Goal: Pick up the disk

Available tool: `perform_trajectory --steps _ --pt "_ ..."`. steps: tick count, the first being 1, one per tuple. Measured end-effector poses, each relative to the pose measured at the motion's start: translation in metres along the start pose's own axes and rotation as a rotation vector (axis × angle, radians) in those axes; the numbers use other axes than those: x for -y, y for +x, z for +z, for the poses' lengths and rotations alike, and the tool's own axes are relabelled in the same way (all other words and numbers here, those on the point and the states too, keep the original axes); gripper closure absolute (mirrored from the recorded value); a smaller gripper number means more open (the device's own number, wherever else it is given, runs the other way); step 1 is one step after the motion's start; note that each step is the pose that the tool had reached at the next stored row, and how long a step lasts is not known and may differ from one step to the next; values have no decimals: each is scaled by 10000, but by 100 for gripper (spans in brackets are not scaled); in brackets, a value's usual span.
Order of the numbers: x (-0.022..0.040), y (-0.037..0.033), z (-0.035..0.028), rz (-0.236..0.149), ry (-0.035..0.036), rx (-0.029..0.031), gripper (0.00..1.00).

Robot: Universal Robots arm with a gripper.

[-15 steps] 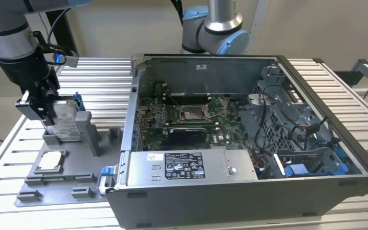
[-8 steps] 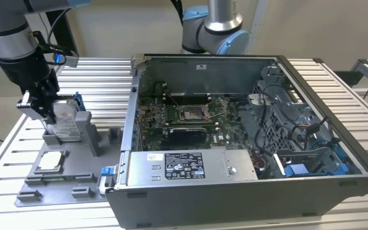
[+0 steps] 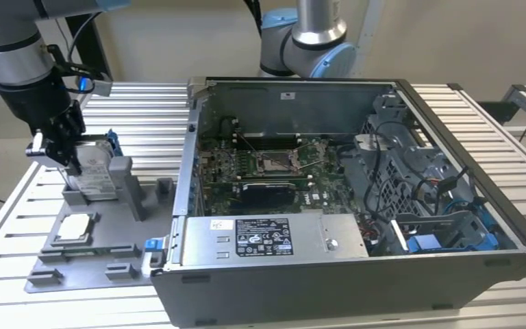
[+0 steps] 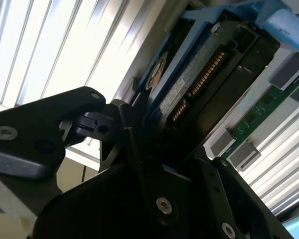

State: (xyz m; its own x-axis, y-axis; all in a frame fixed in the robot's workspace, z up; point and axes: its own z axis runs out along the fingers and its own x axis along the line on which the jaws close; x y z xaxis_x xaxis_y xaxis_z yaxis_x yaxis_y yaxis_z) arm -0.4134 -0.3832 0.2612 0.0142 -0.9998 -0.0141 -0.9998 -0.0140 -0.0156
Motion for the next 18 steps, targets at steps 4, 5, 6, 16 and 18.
perform_trajectory --steps 4,5,6,16,18 --pt "0 19 0 8 3 207 100" --pt "0 21 0 9 3 274 100" --pt "0 21 0 10 4 278 100" --pt "0 22 -1 8 0 207 100" --pt "0 21 0 9 0 207 100"
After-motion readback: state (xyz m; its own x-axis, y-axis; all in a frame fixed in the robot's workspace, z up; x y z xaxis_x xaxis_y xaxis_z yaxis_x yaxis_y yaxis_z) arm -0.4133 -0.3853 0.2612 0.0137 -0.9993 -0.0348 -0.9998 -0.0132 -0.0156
